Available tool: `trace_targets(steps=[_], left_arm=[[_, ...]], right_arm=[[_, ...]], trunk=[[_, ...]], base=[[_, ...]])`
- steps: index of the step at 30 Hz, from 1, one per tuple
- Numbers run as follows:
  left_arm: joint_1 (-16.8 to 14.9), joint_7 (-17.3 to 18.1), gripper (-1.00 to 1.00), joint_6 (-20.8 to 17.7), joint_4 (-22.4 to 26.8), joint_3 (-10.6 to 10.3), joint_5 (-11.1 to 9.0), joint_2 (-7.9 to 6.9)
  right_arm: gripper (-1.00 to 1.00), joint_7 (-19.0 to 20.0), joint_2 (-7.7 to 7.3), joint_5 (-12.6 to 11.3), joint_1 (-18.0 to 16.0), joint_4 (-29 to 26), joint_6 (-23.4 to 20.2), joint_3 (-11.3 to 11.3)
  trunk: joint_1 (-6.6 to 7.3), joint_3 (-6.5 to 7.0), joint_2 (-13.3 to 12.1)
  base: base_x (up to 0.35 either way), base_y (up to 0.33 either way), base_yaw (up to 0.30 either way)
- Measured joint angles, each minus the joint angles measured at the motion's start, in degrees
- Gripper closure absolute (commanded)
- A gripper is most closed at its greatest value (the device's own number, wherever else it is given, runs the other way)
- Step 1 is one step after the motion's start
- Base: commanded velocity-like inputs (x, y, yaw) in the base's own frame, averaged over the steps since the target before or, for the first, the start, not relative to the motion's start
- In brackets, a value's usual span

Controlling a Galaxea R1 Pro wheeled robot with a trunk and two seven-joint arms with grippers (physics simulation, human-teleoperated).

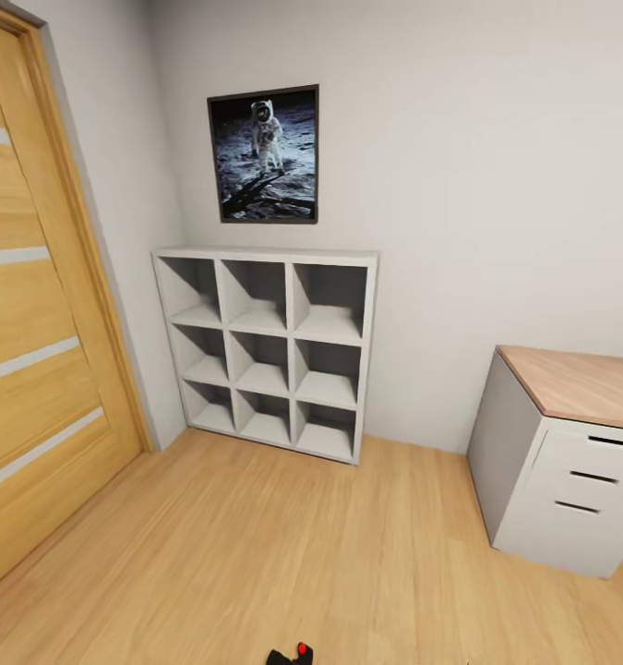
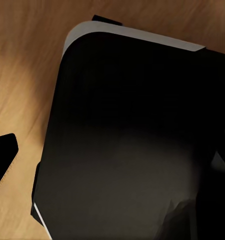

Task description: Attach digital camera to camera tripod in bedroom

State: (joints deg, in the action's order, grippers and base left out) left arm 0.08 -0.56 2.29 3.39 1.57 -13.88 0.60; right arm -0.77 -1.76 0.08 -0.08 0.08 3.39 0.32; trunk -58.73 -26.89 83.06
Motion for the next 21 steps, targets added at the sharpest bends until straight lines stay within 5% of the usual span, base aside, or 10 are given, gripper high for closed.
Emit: trace_targets(steps=[21], left_arm=[[0.0, 0.0, -1.0, 0.0, 0.1, 0.0, 0.0, 0.0]], right_arm=[[-1.0, 0.0, 0.06, 0.0, 0.0, 0.0, 0.0, 0.0]], trunk=[[0.0, 0.0, 0.0]], base=[[0.0, 0.0, -0.289]])
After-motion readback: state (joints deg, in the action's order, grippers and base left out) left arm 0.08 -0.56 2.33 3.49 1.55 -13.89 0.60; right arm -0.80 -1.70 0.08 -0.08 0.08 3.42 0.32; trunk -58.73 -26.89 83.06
